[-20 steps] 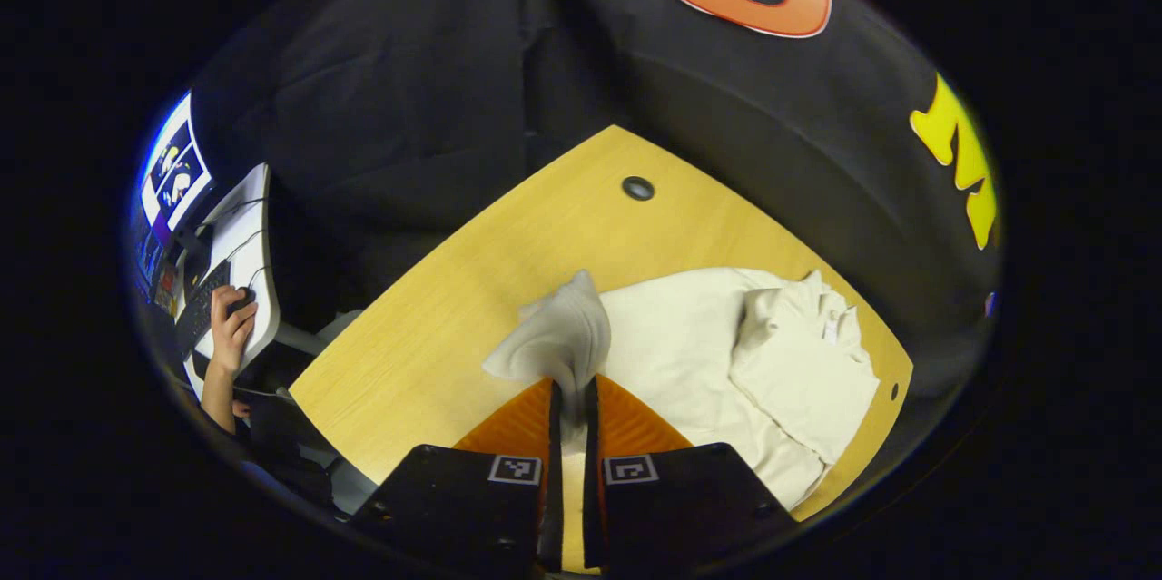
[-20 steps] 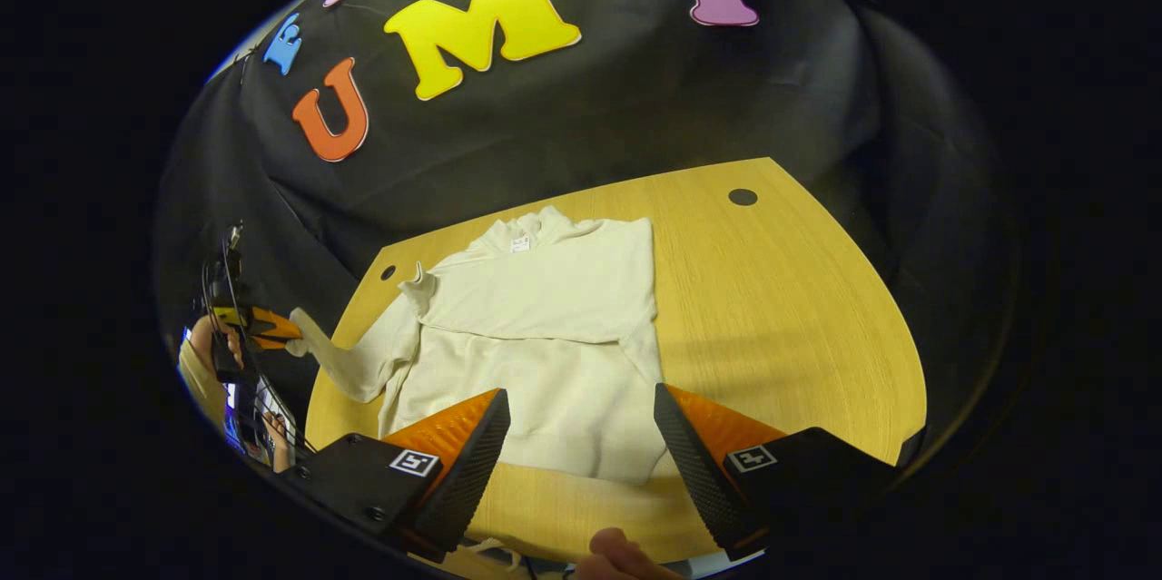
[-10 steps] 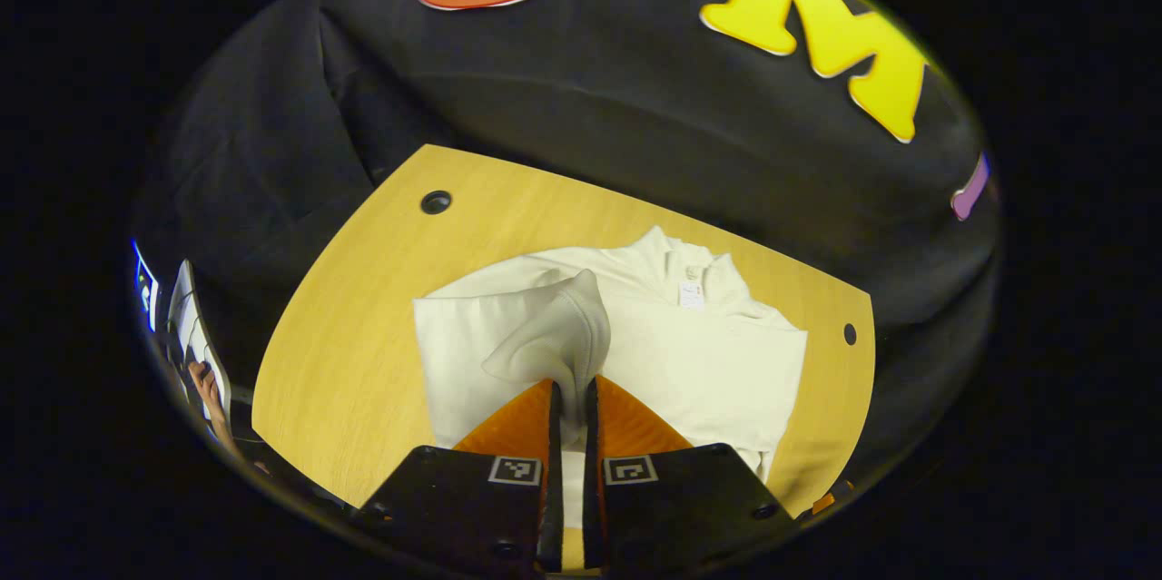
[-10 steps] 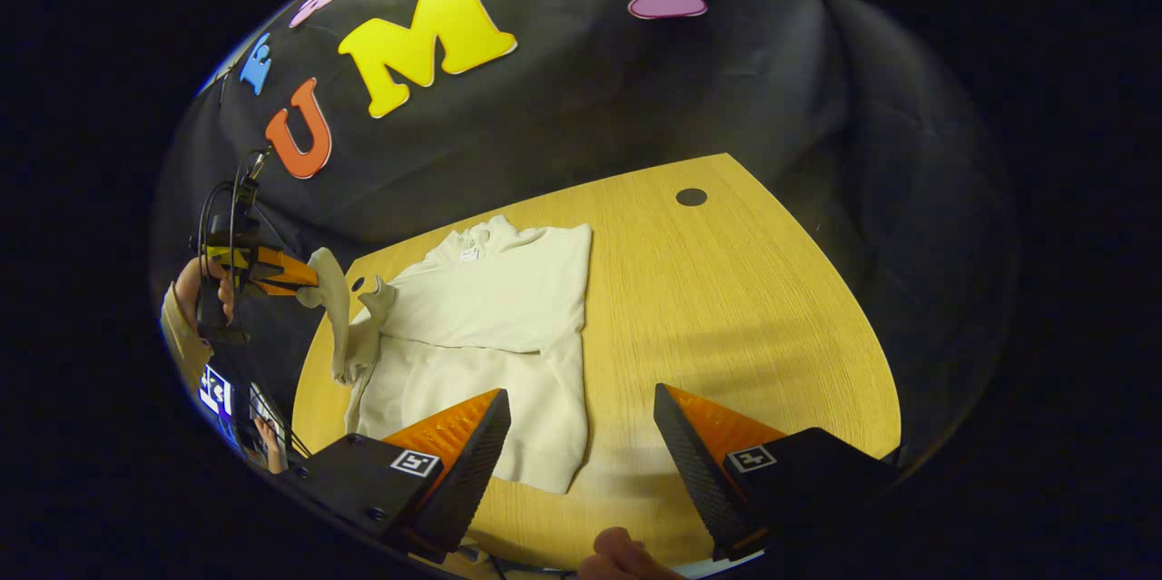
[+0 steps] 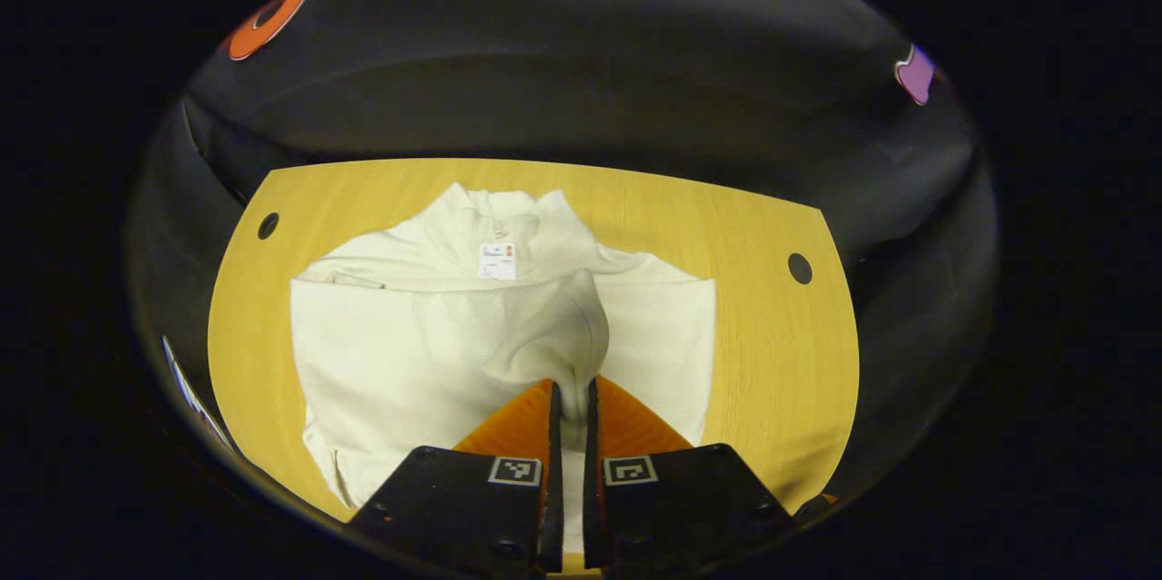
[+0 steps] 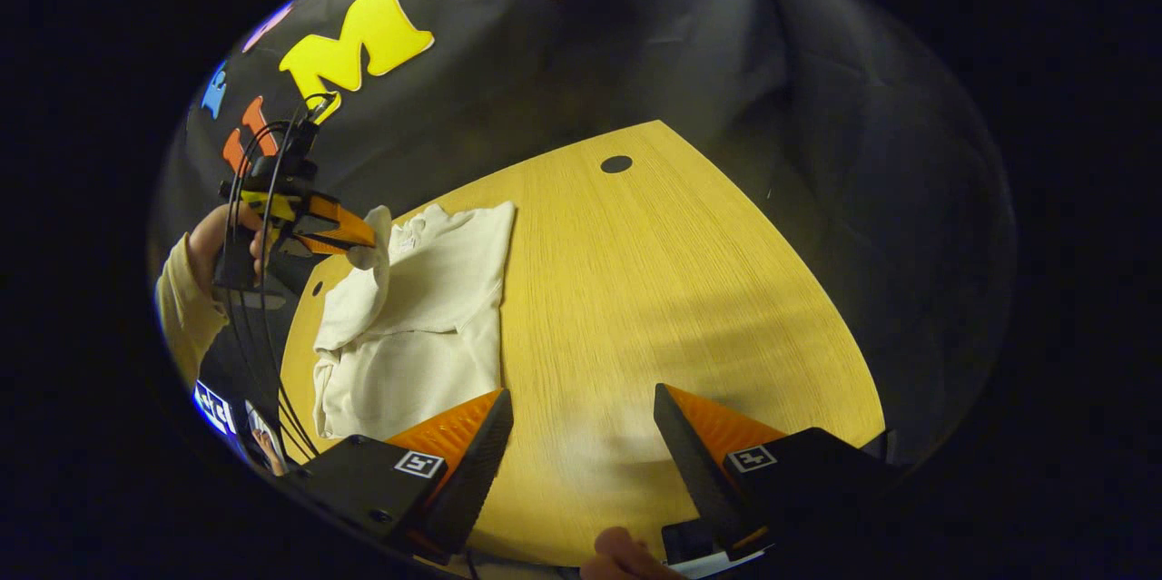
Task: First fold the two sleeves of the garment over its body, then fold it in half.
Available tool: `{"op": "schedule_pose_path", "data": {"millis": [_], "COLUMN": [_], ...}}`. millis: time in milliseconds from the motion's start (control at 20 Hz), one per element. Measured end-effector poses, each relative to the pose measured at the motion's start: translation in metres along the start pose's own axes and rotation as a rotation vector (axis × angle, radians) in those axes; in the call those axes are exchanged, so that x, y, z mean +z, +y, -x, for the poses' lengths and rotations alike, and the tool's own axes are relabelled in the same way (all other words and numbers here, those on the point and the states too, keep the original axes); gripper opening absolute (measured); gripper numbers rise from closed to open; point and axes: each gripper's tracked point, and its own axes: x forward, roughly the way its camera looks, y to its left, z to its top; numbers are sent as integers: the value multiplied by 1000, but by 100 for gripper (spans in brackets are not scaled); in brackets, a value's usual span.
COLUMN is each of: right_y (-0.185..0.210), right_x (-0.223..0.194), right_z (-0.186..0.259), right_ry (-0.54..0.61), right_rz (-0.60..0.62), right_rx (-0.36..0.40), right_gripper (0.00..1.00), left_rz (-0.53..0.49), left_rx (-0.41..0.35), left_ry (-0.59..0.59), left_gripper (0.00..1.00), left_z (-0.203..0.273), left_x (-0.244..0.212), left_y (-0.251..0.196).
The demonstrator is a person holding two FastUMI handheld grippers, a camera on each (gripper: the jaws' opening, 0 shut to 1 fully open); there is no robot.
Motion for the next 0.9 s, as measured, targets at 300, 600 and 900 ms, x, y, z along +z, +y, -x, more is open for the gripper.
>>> {"op": "schedule_pose_path", "data": {"millis": [300,600,900], "right_y": [-14,-12,18], "right_x": [-18,-44,-44], "right_z": [5,10,15], "right_ry": [20,47,30], "right_rz": [-93,-92,-62], "right_rx": [-18,-49,-39], "right_gripper": [96,96,96], "left_rz": [-111,-72,-113], "left_rx": [25,-96,-139], "left_ry": [70,104,49], "left_gripper": [11,26,84], "left_z": [-51,-57,-16], "left_x": [29,21,26], "left_y": [-47,-69,-59]}}
